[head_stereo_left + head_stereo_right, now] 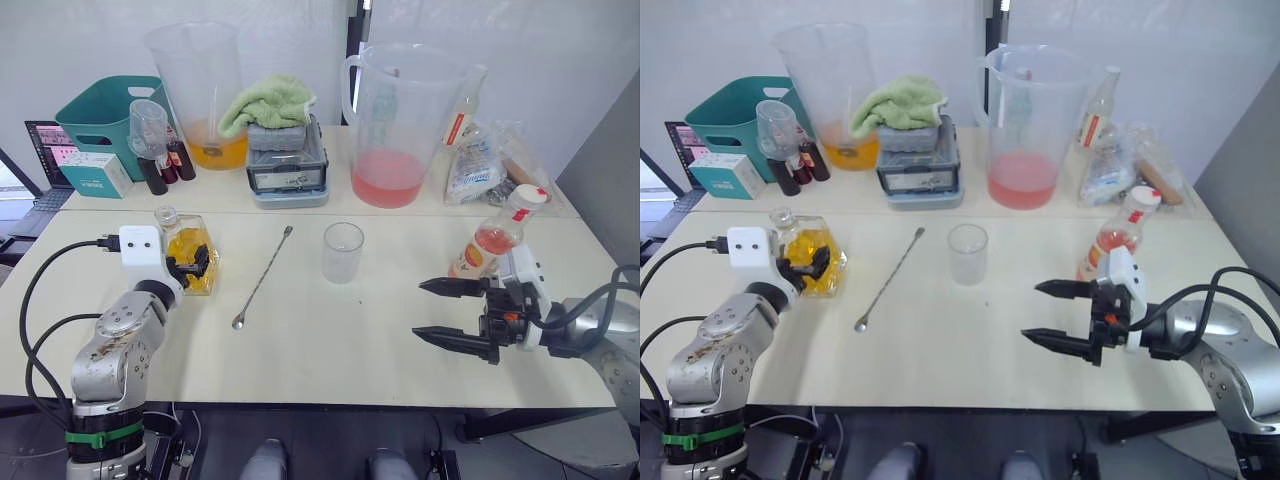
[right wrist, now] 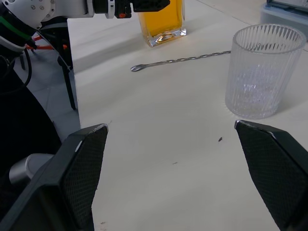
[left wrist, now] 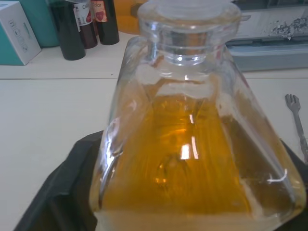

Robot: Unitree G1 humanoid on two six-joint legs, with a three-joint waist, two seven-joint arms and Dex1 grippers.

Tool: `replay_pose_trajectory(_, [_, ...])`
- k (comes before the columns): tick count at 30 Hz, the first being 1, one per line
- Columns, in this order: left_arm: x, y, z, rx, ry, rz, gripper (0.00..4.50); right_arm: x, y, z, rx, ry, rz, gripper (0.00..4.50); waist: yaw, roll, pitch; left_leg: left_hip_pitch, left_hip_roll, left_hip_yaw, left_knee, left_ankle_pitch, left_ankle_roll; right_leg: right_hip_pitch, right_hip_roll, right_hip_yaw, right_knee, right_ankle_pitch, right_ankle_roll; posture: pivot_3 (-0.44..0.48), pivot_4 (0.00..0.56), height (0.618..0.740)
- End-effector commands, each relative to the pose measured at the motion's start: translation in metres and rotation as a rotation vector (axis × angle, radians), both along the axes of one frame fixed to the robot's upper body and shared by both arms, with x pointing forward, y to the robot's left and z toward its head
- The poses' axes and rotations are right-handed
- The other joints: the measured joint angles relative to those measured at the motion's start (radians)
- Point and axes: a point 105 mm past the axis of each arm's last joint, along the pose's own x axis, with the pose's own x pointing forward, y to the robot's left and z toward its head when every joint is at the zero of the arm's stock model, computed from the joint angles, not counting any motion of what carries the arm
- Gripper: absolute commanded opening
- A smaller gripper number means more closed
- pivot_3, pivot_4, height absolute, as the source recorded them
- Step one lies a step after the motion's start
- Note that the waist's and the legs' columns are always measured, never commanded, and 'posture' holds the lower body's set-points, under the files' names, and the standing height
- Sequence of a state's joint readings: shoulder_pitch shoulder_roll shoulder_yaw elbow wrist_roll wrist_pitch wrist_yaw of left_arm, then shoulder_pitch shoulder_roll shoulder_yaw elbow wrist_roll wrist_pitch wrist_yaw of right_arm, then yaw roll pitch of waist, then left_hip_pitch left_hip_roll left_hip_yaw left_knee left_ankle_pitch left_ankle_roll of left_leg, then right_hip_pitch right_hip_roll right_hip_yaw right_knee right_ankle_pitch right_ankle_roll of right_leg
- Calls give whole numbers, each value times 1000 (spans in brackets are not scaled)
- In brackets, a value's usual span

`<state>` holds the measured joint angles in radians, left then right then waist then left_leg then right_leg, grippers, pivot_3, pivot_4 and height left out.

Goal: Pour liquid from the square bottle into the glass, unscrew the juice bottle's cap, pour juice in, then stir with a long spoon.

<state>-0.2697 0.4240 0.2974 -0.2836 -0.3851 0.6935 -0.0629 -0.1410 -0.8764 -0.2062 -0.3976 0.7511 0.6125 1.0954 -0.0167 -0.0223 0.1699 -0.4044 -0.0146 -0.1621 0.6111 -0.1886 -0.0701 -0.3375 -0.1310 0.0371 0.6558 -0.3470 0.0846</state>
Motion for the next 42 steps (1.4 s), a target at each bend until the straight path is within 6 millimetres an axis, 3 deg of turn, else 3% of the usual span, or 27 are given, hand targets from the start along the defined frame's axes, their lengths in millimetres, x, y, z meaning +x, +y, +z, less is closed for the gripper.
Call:
replay_pose_trajectory(1, [1, -1, 13, 13, -56, -13, 2803, -3, 3, 9, 10, -39, 5, 4500, 1, 0, 0, 0, 0, 0, 0, 0, 0, 0, 0, 0, 0, 0, 0, 0, 150, 740])
replay_pose_trajectory(8, [1, 3, 15, 36, -65, -10, 2804, -2, 3, 7, 14, -39, -2, 4500, 2, 0, 0, 0, 0, 0, 0, 0, 0, 0, 0, 0, 0, 0, 0, 0, 150, 740])
replay_pose_trajectory(11, [-11, 11, 47, 122, -187, -95, 2804, -2, 5, 5, 22, -39, -4, 4500, -4, -2, 1, 0, 0, 0, 0, 0, 0, 0, 0, 0, 1, 0, 0, 0, 150, 740])
replay_pose_trajectory(15, [-25, 3, 71, 146, -278, -282, 2804, -1, 6, 4, 28, -39, -10, 4500, -11, -7, 4, -10, 0, 0, 0, 1, -1, -12, 0, 1, 4, 0, 0, 0, 150, 740])
replay_pose_trajectory(18, [-39, -14, 91, 137, -323, -519, 2804, 1, 5, 2, 31, -35, -8, 4500, -9, -9, 6, -15, 0, -1, 2, 2, -3, -16, 0, 0, 7, 0, 0, 0, 150, 740])
replay_pose_trajectory(23, [-56, -42, 94, 115, -262, -850, 2804, 5, 3, 2, 29, -33, -8, 4500, -8, -9, 6, -15, 0, -1, 2, 2, -3, -16, 0, 0, 8, 0, 0, 0, 150, 740])
replay_pose_trajectory(28, [-63, -84, 81, 165, -174, -1171, 2804, 10, 1, 4, 22, -45, 2, 4500, -8, -9, 7, -14, 0, 0, 2, 2, -3, -16, 0, 0, 8, 0, 0, 0, 150, 740])
replay_pose_trajectory(32, [-58, -137, 54, 195, -151, -1392, 2804, 10, 0, 6, 6, -57, -2, 4500, -3, -8, 7, -14, 0, 0, 3, 3, -3, -16, 0, 0, 8, 0, 0, 0, 150, 740])
replay_pose_trajectory(42, [-53, -184, 6, 246, -132, -1561, 2804, 3, -1, 13, -8, -68, -18, 4500, -29, -8, 7, -15, 0, 0, 5, 3, -1, -16, 0, 0, 9, 0, 0, 0, 150, 740])
